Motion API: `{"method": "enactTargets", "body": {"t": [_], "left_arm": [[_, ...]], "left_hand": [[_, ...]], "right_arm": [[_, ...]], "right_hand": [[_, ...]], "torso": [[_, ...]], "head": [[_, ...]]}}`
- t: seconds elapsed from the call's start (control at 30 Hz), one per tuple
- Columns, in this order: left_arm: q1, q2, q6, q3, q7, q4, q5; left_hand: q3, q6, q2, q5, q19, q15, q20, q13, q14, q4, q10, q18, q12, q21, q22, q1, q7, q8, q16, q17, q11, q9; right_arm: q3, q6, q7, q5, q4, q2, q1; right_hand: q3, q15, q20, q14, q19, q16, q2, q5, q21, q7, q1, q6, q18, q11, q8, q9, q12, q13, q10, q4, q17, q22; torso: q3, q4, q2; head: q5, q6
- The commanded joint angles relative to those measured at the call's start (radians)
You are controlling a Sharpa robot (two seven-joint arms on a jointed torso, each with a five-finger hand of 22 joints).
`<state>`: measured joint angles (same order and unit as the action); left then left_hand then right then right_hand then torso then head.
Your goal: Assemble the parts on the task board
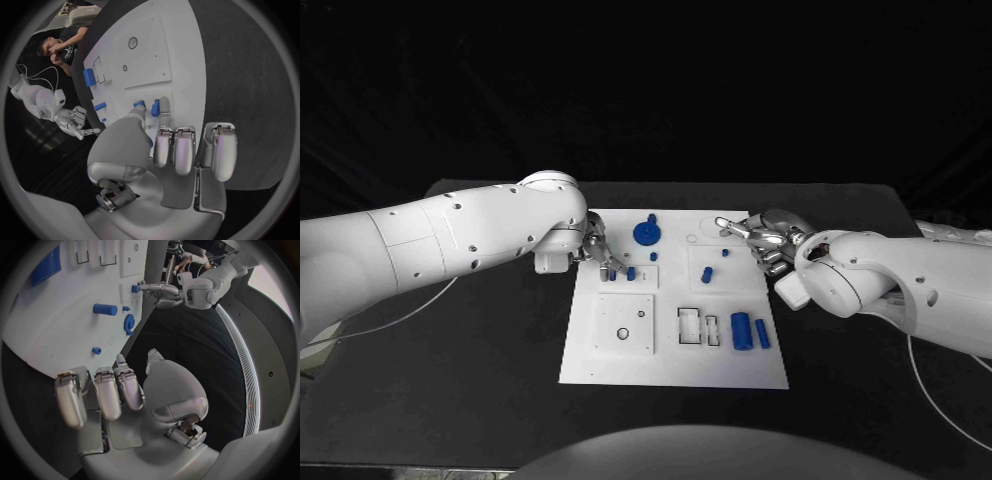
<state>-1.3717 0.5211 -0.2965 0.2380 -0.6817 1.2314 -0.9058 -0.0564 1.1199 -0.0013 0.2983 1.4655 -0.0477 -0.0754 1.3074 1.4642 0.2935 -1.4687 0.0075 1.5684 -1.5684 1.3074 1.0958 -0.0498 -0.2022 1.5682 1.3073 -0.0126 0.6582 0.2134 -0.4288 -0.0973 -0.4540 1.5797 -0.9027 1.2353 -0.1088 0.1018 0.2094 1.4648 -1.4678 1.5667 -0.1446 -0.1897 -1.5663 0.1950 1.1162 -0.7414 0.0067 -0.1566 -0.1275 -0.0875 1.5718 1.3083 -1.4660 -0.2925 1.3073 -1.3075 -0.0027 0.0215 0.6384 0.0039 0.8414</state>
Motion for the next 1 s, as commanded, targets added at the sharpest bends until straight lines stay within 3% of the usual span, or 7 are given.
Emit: {"method": "enactTargets", "body": {"t": [0.03, 0.23, 0.4, 0.6, 0.87, 0.9, 1.0], "left_arm": [[0.0, -0.003, -0.018, 0.0, -0.004, 0.0, 0.014], [0.0, 0.003, 0.017, 0.0, 0.006, 0.006, 0.011], [0.0, 0.017, 0.067, 0.0, 0.031, 0.015, 0.007], [0.0, 0.032, 0.108, -0.001, 0.059, 0.023, 0.007], [0.0, 0.044, 0.143, -0.001, 0.084, 0.028, 0.009], [0.0, 0.045, 0.146, -0.001, 0.087, 0.028, 0.01], [0.0, 0.044, 0.14, -0.002, 0.097, 0.024, 0.011]], "left_hand": [[-0.007, -0.008, 0.003, -0.008, 0.105, 0.007, -0.006, 0.263, 0.107, 0.0, -0.102, -0.008, 0.002, -0.002, 0.263, -0.012, -0.001, 0.003, 0.003, 0.263, 0.008, 0.002], [-0.027, -0.002, 0.009, -0.023, 0.105, 0.008, -0.007, 0.263, 0.107, 0.001, -0.102, -0.008, 0.002, -0.002, 0.263, -0.041, -0.001, -0.003, 0.003, 0.263, 0.008, 0.006], [-0.066, 0.012, 0.019, -0.109, 0.105, 0.006, -0.007, 0.263, 0.107, 0.0, -0.102, -0.008, 0.002, -0.002, 0.263, -0.097, 0.002, -0.016, 0.003, 0.263, 0.005, 0.017], [-0.088, 0.017, 0.022, -0.166, 0.105, 0.005, -0.006, 0.263, 0.107, 0.001, -0.102, -0.008, 0.002, -0.002, 0.263, -0.129, 0.003, -0.023, 0.003, 0.263, 0.004, 0.024], [-0.083, 0.019, 0.031, -0.161, 0.105, 0.004, -0.006, 0.263, 0.107, -0.003, -0.102, -0.008, 0.002, -0.002, 0.263, -0.106, 0.005, -0.025, 0.003, 0.263, 0.003, 0.027], [-0.081, 0.018, 0.033, -0.147, 0.105, 0.004, -0.006, 0.263, 0.107, -0.003, -0.102, -0.008, 0.002, -0.002, 0.263, -0.093, 0.005, -0.025, 0.003, 0.263, 0.002, 0.028], [-0.074, 0.013, 0.04, -0.051, 0.105, 0.002, -0.004, 0.263, 0.107, -0.002, -0.102, -0.008, 0.002, -0.002, 0.263, -0.043, 0.008, -0.025, 0.003, 0.263, 0.0, 0.031]], "right_arm": [[0.0, 0.006, 0.005, -0.004, 0.002, 0.0, 0.0], [0.0, 0.007, 0.005, -0.004, 0.001, 0.0, 0.0], [0.0, 0.008, 0.004, -0.004, 0.0, 0.0, 0.0], [0.0, 0.008, 0.004, -0.004, -0.002, -0.001, -0.001], [0.0, 0.009, 0.004, -0.004, -0.003, 0.0, -0.001], [0.0, 0.009, 0.004, -0.004, -0.003, 0.0, -0.001], [0.0, 0.01, 0.003, -0.004, -0.004, 0.0, -0.001]], "right_hand": [[-0.006, 0.006, 0.006, 0.106, -0.103, 0.004, -0.007, -0.004, -0.004, 0.041, 0.0, -0.006, -0.007, -0.01, -0.004, -0.001, -0.001, 0.262, -0.105, 0.002, 0.263, -0.263], [-0.006, 0.006, 0.006, 0.106, -0.103, 0.004, -0.007, -0.004, -0.004, 0.041, 0.0, -0.006, -0.007, -0.01, -0.004, -0.001, -0.001, 0.262, -0.105, 0.002, 0.263, -0.263], [-0.006, 0.006, 0.006, 0.106, -0.103, 0.004, -0.007, -0.004, -0.004, 0.041, 0.0, -0.006, -0.007, -0.01, -0.004, -0.001, -0.001, 0.262, -0.105, 0.002, 0.263, -0.263], [-0.007, 0.006, 0.006, 0.106, -0.103, 0.004, -0.008, -0.004, -0.004, 0.041, 0.001, -0.006, -0.007, -0.01, -0.005, -0.001, -0.001, 0.262, -0.105, 0.003, 0.263, -0.263], [-0.008, 0.006, 0.006, 0.106, -0.103, 0.004, -0.008, -0.004, -0.004, 0.041, 0.001, -0.006, -0.007, -0.01, -0.005, -0.001, -0.001, 0.262, -0.105, 0.003, 0.263, -0.263], [-0.008, 0.006, 0.006, 0.106, -0.103, 0.004, -0.009, -0.004, -0.004, 0.041, 0.001, -0.006, -0.007, -0.01, -0.005, -0.001, -0.001, 0.262, -0.105, 0.003, 0.263, -0.263], [-0.008, 0.006, 0.006, 0.106, -0.103, 0.004, -0.009, -0.004, -0.004, 0.041, 0.001, -0.006, -0.007, -0.01, -0.005, -0.001, -0.001, 0.262, -0.105, 0.003, 0.263, -0.263]], "torso": [[0.0002, 0.0009, 0.0], [-0.0003, 0.0009, 0.0], [-0.0006, 0.0014, 0.0], [-0.001, 0.0019, 0.0], [-0.0006, 0.0001, 0.0], [-0.0007, 0.0004, 0.0], [-0.0006, 0.0007, 0.0]], "head": [[-0.001, 0.0], [-0.002, -0.002], [-0.002, -0.004], [-0.002, -0.007], [-0.001, -0.011], [-0.001, -0.011], [-0.002, -0.012]]}}
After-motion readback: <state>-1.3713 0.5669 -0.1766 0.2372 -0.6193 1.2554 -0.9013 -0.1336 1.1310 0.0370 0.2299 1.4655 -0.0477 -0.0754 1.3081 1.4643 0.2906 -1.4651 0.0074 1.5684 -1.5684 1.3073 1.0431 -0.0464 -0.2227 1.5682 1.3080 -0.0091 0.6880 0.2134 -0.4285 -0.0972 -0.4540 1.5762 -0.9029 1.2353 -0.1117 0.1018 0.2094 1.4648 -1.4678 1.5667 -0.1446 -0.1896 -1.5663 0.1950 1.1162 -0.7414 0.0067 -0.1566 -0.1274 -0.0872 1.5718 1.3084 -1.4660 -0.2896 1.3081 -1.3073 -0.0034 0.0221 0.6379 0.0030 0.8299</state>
